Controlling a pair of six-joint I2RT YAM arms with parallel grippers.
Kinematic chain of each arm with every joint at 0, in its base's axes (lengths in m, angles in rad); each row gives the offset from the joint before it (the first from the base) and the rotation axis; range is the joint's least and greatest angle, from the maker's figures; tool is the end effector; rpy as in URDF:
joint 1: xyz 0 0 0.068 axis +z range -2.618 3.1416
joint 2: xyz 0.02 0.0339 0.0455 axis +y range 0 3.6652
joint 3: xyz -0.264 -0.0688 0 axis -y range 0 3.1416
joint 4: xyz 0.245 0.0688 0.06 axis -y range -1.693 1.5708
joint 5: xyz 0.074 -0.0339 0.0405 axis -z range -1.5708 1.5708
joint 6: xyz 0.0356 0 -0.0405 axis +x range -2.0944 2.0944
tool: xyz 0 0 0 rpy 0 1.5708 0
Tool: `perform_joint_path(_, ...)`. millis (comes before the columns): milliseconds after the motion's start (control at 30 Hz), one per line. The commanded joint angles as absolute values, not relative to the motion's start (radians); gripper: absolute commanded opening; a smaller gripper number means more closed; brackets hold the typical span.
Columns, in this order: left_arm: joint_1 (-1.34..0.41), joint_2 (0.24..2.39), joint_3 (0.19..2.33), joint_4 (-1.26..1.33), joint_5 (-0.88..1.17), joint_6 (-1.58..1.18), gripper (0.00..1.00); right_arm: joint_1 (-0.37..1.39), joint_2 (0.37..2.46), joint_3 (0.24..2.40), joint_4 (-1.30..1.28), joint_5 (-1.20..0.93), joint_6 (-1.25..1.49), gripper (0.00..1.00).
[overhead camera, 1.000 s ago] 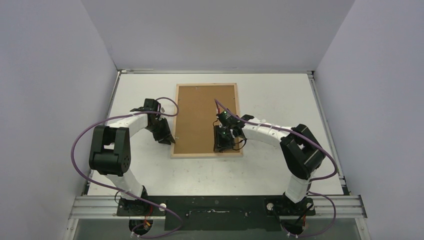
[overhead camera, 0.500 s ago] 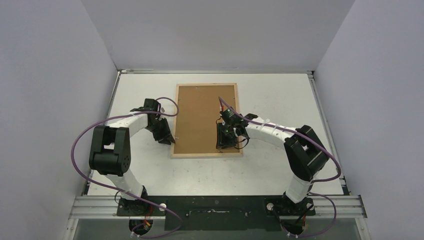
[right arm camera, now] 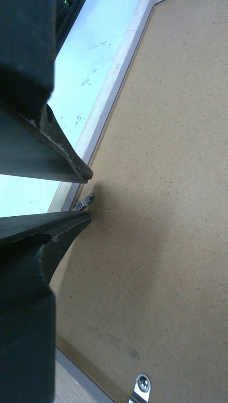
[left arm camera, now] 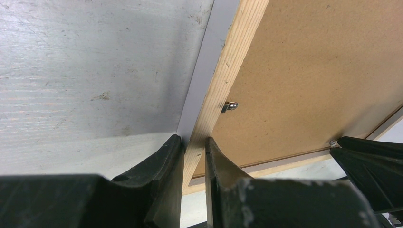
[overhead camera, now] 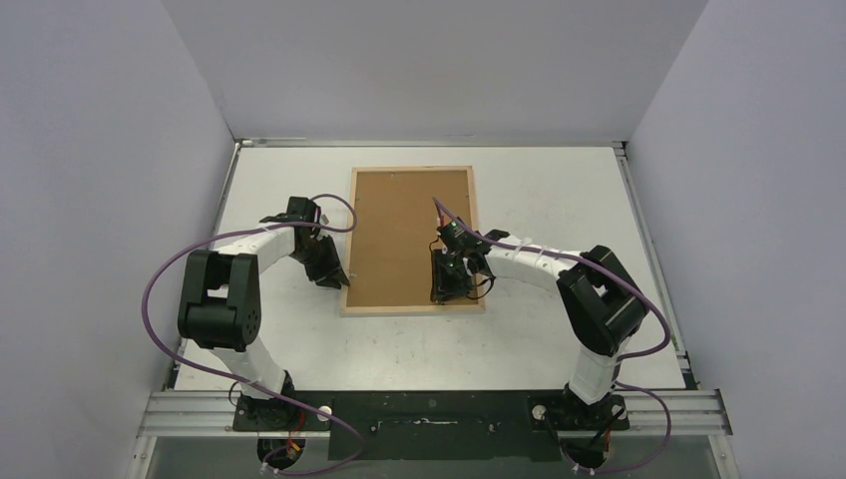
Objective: Put the photo into the frame
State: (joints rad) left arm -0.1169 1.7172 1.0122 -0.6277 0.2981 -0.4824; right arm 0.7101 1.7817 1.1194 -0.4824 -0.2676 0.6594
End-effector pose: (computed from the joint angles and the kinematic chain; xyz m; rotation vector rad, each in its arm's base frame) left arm 0.3061 -0.0465 0.1566 -0.4851 2.9172 -0.5286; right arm 0.2594 0.2354 0.1697 -0.1578 2.8945 0.6986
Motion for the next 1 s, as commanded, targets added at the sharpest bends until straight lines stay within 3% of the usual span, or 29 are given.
perform_joint_path(0, -0.111, 1.747, 1.029, -0.603, 0.231, -0.474, 0.03, 0.721, 1.799, 1.103, -0.438, -0.307, 0.651, 0.3)
perform_joint_path(967, -0.112, 1.756, 1.023, -0.59, 0.248, -0.477, 0.03, 0.726, 1.784, 1.079, -0.443, -0.381, 0.654, 0.3)
